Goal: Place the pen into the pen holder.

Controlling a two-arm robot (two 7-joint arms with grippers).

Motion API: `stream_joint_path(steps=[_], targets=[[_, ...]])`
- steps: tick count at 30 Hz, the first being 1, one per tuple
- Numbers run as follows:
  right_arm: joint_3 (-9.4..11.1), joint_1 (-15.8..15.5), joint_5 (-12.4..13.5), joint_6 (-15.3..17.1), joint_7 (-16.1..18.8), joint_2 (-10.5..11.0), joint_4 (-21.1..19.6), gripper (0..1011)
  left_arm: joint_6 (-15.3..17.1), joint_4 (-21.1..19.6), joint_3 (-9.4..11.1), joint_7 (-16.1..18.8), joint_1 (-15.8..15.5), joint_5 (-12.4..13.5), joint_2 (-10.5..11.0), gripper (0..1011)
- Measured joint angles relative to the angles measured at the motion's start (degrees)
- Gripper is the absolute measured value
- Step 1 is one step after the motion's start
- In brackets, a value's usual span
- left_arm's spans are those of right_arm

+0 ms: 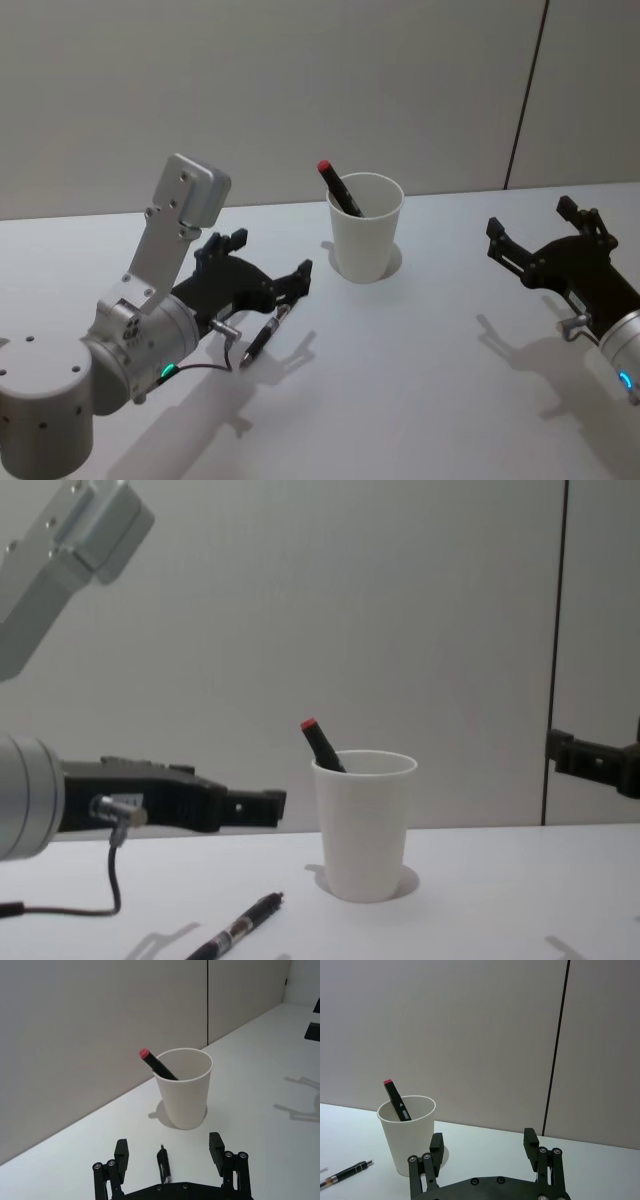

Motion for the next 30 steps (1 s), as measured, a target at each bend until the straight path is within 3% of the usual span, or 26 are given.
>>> stream_joint_path(steps=[14,30], targets=[[0.00,0.00,0.00,0.00,0.00,0.00,0.00,1001,7.70,-1.02,-0.05,1.25,0.99,-2.53,0.06,1001],[0.00,0.00,0.00,0.00,0.00,0.00,0.00,1001,12.16,-0.07,0.72,5.22,1.12,-1.83,-2.06,1001]])
